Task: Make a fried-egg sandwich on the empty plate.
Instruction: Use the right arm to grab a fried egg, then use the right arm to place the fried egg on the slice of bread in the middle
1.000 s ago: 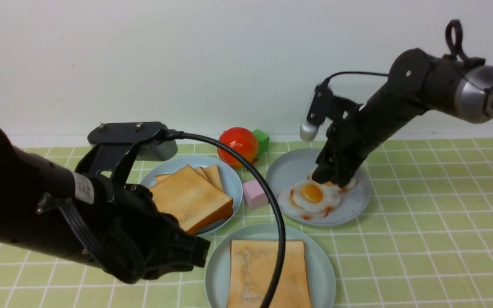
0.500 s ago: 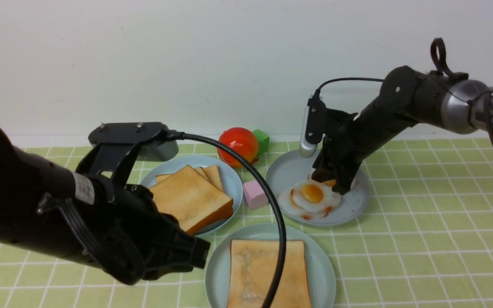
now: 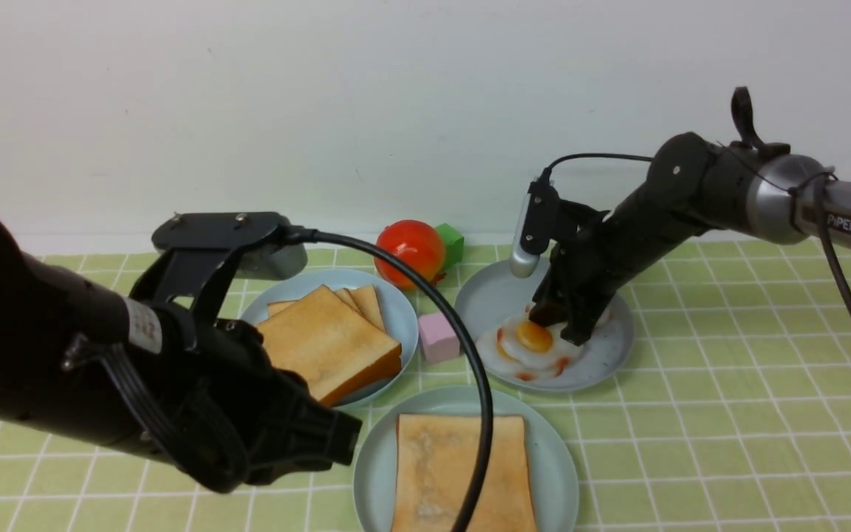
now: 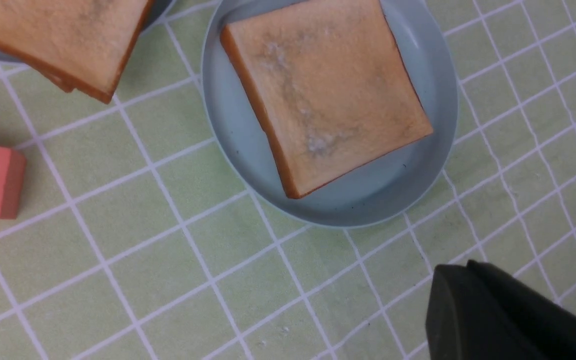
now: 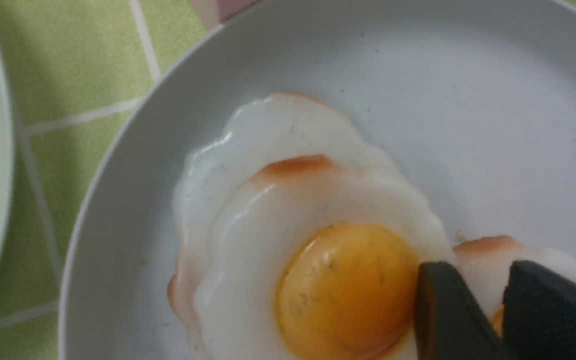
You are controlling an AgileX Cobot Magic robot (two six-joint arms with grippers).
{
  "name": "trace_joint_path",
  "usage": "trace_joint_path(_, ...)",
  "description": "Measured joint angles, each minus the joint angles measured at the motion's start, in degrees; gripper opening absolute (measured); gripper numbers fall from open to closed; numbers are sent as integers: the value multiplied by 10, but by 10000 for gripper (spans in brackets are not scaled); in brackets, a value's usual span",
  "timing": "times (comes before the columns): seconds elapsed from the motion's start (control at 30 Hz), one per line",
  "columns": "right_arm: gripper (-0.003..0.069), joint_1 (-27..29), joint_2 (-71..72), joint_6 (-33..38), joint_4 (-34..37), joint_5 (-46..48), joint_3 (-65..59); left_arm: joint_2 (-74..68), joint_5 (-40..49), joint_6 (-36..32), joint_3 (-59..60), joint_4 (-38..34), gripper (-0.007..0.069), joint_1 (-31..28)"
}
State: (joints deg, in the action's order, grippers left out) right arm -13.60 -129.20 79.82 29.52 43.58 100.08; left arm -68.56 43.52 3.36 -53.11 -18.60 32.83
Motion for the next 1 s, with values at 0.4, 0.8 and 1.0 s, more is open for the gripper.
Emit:
trace_joint_path(0.4, 1, 0, 0, 0, -6, 28, 4, 0, 4, 0, 0, 3, 24, 0)
trace_joint_path(0.8, -1, 0, 96, -33, -21, 97, -4, 0, 27, 1, 0, 20, 29, 0)
trace_joint_path(1.0, -1, 0, 159, -50, 21, 156, -4, 8, 40, 11, 0, 32, 29, 0)
